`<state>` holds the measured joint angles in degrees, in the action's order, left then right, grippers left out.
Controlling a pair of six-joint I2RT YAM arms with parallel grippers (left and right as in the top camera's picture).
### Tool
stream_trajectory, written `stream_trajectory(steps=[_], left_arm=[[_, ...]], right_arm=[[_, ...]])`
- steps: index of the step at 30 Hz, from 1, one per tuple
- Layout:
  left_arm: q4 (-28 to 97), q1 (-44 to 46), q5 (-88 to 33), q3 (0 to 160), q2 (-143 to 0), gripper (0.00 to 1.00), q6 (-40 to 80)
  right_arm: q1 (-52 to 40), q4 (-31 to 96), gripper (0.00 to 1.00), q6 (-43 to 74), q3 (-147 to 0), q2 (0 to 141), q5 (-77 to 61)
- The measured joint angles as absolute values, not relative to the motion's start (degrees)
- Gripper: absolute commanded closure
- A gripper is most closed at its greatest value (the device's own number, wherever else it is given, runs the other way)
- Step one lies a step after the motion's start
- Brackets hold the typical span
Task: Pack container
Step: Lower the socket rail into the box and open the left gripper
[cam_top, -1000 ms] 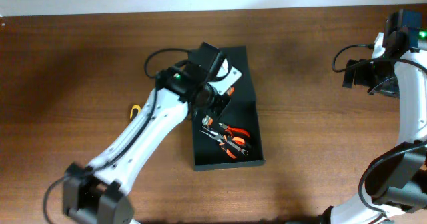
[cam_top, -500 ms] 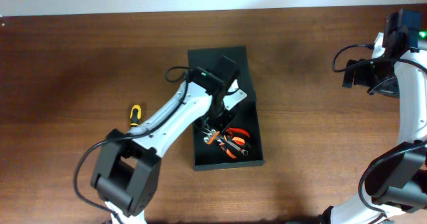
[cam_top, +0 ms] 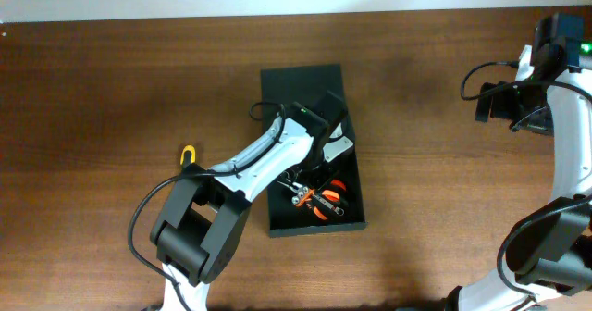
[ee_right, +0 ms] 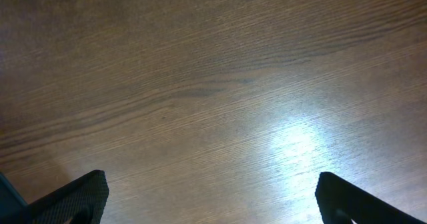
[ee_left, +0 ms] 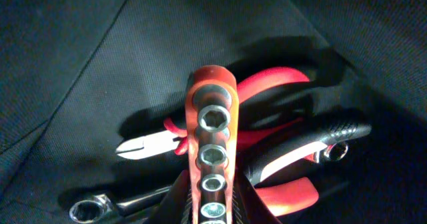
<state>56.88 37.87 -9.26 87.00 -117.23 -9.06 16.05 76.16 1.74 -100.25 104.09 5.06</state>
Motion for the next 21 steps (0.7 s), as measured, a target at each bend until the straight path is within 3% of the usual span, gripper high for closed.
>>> stream_trajectory(steps=[3, 5, 14, 21], left_arm=[[56.4, 37.9, -9.3, 87.0, -117.2, 0.51, -9.1], [56.2, 37.9, -9.3, 87.0, -117.2, 0.43, -9.3], [55.1, 37.8, -9.3, 87.6, -117.2, 0.25, -9.5], [63.9, 36.8, -8.7, 99.5, -117.6, 0.17, -9.5]], right_arm=[[16.1, 76.2, 0.01, 1.7, -100.2, 104.1, 5.1], [16.1, 76.2, 0.01, 1.7, -100.2, 104.1, 5.1], [16.1, 76.2, 0.01, 1.7, -100.2, 104.1, 5.1], [16.1, 76.2, 0.01, 1.7, -100.2, 104.1, 5.1]])
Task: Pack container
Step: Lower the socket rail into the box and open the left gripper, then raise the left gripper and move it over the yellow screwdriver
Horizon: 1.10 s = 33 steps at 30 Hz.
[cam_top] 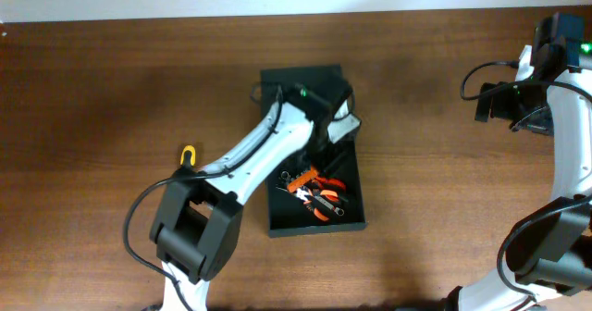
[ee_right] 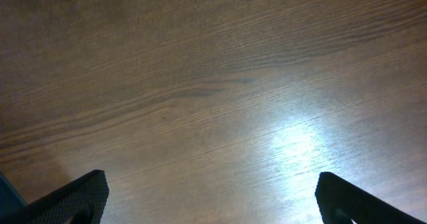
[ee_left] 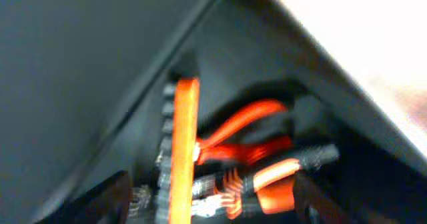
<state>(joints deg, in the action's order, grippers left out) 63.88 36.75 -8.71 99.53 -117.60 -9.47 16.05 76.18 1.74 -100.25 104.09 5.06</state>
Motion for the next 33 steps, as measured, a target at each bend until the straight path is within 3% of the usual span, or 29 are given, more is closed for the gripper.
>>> stream_trajectory(steps=[2, 3, 15, 25, 33], left_arm=[[68.0, 36.1, -8.1, 105.6, -117.6, 0.13, -9.5], [70.0, 35.9, -7.7, 108.6, -117.6, 0.00, -9.5], [95.9, 28.1, 9.4, 141.9, -117.5, 0.01, -2.4], [96.4, 13.5, 10.9, 142.1, -113.5, 0.01, -0.4], [96.4, -0.6, 7.3, 123.1, -100.4, 0.01, -0.1]], right_arm=[[16.1, 76.1, 0.01, 1.8, -100.2, 104.1, 5.1], [16.1, 76.2, 0.01, 1.7, -100.2, 104.1, 5.1], [16.1, 76.2, 0.01, 1.7, -100.2, 104.1, 5.1], [16.1, 76.2, 0.01, 1.7, -100.2, 104.1, 5.0], [16.1, 76.1, 0.01, 1.7, -100.2, 104.1, 5.1]])
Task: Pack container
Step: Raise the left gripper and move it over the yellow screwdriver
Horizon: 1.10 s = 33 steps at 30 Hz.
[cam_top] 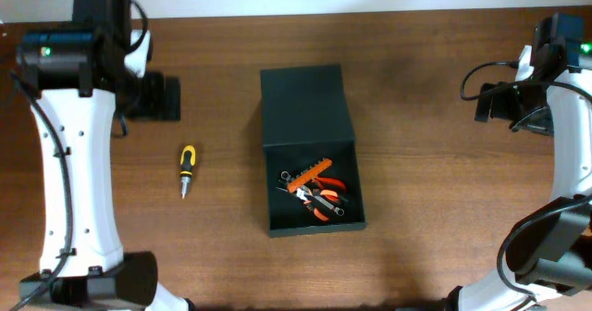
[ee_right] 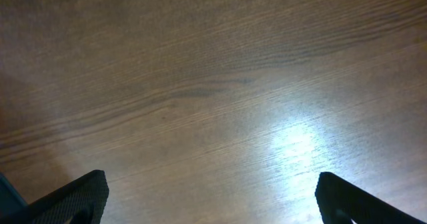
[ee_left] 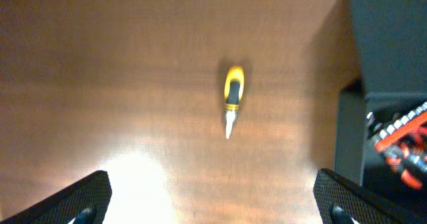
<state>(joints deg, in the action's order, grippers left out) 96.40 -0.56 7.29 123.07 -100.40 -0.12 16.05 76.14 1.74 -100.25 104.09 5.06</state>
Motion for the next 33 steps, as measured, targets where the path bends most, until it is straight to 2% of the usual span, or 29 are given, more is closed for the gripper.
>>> stream_trajectory(steps=[6, 10, 18, 33], left_arm=[[89.0, -2.6, 5.9, 107.3, -99.0, 0.01, -0.1], [77.5, -2.6, 5.3, 96.6, -98.9, 0.01, 0.1], [62.3, -2.6, 2.7, 80.1, -99.1, 0.01, -0.9], [57.5, -2.6, 0.4, 75.2, -110.3, 0.01, -1.7]], right_arm=[[16.1, 76.2, 0.01, 1.7, -100.2, 104.1, 5.1], [16.1, 76.2, 0.01, 1.7, -100.2, 104.1, 5.1], [16.1, 76.2, 0.01, 1.7, -100.2, 104.1, 5.1], [16.1, 76.2, 0.01, 1.8, -100.2, 104.1, 5.1]])
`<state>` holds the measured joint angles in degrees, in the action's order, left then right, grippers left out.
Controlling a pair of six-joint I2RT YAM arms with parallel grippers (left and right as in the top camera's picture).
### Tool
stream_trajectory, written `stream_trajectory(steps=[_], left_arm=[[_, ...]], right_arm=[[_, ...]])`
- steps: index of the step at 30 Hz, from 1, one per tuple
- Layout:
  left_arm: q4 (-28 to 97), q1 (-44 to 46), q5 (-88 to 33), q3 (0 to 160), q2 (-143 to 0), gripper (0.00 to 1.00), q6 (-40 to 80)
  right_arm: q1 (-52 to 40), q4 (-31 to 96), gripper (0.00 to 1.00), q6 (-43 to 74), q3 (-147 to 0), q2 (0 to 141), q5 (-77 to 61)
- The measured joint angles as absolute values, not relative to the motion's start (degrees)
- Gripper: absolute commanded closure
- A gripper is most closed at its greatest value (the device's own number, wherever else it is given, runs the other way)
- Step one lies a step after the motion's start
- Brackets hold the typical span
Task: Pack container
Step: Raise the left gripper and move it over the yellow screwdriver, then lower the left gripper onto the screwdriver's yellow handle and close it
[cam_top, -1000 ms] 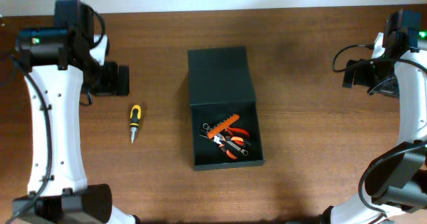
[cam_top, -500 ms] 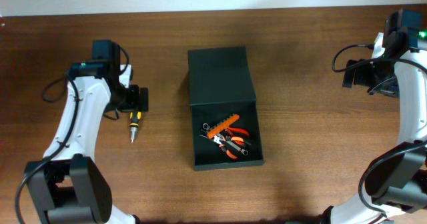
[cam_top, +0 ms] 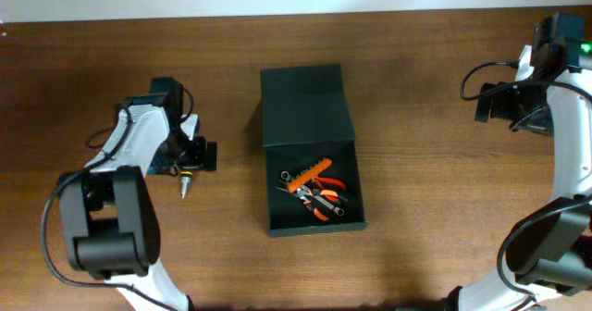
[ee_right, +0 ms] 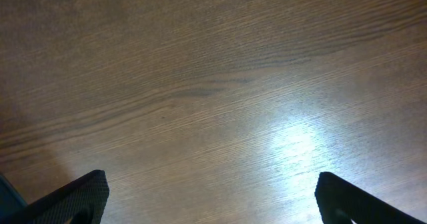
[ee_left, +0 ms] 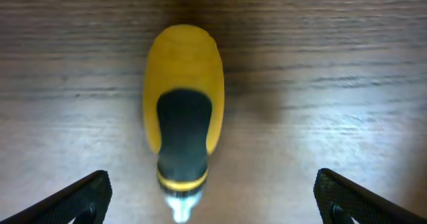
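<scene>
A short yellow and black screwdriver (ee_left: 183,124) lies on the wooden table, its tip (cam_top: 184,192) showing below my left gripper (cam_top: 189,155) in the overhead view. The left gripper (ee_left: 210,207) is low over it, open wide, one finger on each side of the handle and not touching it. The black container (cam_top: 310,154) stands at mid-table with its lid folded back; orange pliers, wrenches and an orange socket rail (cam_top: 313,189) lie in its near half. My right gripper (ee_right: 210,204) is open over bare wood at the far right.
The right arm (cam_top: 555,61) stands along the table's right edge. Bare wood lies between the screwdriver and the container's left wall (cam_top: 265,186).
My left gripper was high at the table's far left, seeing the screwdriver small and far below. Now it is down over the screwdriver, open around the handle. The right arm has not moved.
My left gripper was shut on the orange socket rail inside the container. Then it was open, the rail left among the pliers. Then it was raised at the far left, and now it straddles the screwdriver on the table.
</scene>
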<state>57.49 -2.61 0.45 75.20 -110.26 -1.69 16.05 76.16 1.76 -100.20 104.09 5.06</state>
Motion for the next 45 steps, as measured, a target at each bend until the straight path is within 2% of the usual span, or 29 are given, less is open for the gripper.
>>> stream_trajectory(steps=[17, 45], left_arm=[[52.5, -2.6, 1.5, 75.2, -112.1, 0.01, -1.7], [52.5, -4.1, 1.4, 75.2, -113.0, 0.01, -1.7]], right_arm=[[16.1, 76.2, 0.01, 1.7, -100.2, 104.1, 5.1], [16.1, 76.2, 0.01, 1.7, -100.2, 104.1, 5.1]])
